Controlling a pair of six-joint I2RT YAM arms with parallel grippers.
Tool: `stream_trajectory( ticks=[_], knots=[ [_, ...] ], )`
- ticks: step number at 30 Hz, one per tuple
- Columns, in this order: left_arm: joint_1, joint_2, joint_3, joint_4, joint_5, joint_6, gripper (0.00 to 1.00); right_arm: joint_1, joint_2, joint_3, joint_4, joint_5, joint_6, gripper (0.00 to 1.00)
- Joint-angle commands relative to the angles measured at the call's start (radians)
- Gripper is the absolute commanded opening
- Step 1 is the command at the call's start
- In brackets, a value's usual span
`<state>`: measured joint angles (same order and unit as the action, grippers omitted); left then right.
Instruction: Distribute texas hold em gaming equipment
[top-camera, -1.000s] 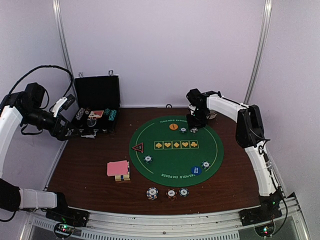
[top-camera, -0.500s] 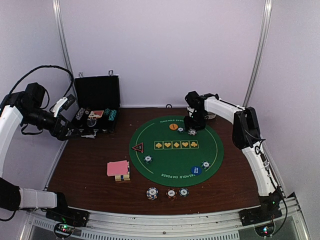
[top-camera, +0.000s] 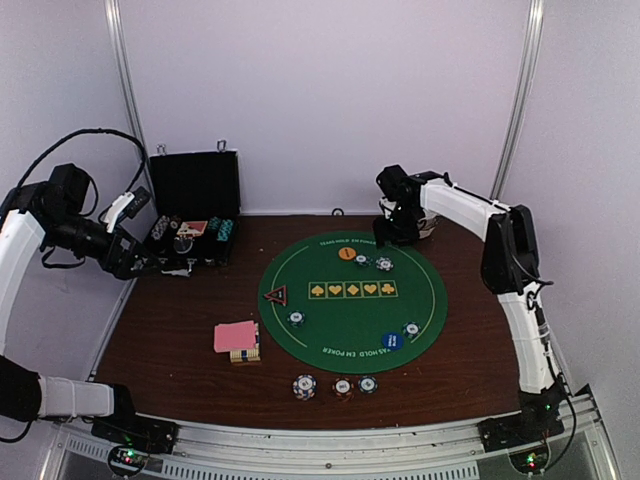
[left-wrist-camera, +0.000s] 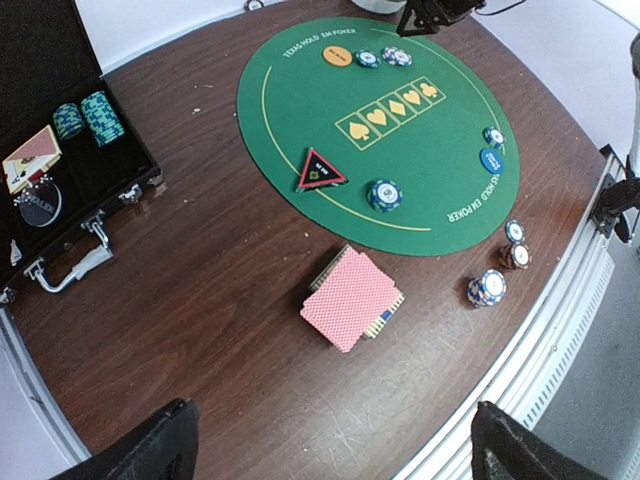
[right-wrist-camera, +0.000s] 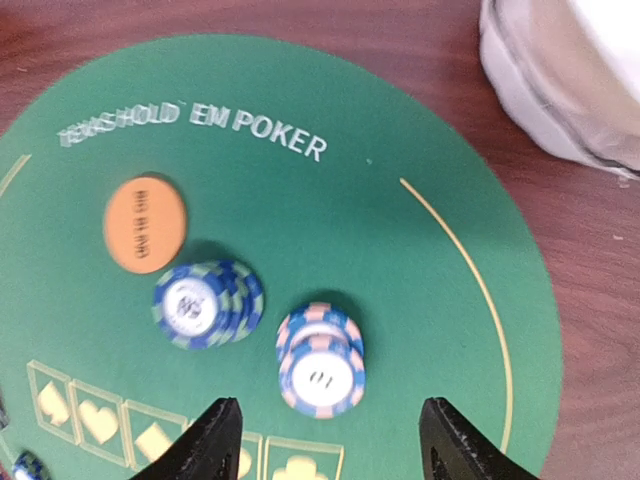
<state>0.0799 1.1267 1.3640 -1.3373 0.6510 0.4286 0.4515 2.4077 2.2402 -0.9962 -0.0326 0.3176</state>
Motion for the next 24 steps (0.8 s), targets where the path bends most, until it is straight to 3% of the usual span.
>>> stream_trajectory(
  ticks=[1, 6, 11, 17, 24],
  knots=[
    [0.008, -0.009, 0.030, 0.004, 0.015, 0.001, 0.98, 0.067, -0.216, -0.133, 0.025, 0.065, -0.014, 0.63],
    [0.008, -0.014, 0.021, 0.003, 0.013, -0.001, 0.98, 0.233, -0.387, -0.389, 0.098, 0.077, -0.019, 0.64],
    [0.008, -0.018, 0.018, 0.001, 0.007, 0.010, 0.98, 0.501, -0.467, -0.546, 0.103, 0.061, -0.032, 0.76],
    [0.008, -0.014, 0.016, -0.002, 0.007, 0.013, 0.98, 0.732, -0.435, -0.550, 0.062, -0.005, -0.053, 0.85],
    [0.008, -0.024, 0.012, -0.004, 0.009, 0.011, 0.97, 0.795, -0.318, -0.495, 0.041, -0.091, -0.077, 0.90]
  ],
)
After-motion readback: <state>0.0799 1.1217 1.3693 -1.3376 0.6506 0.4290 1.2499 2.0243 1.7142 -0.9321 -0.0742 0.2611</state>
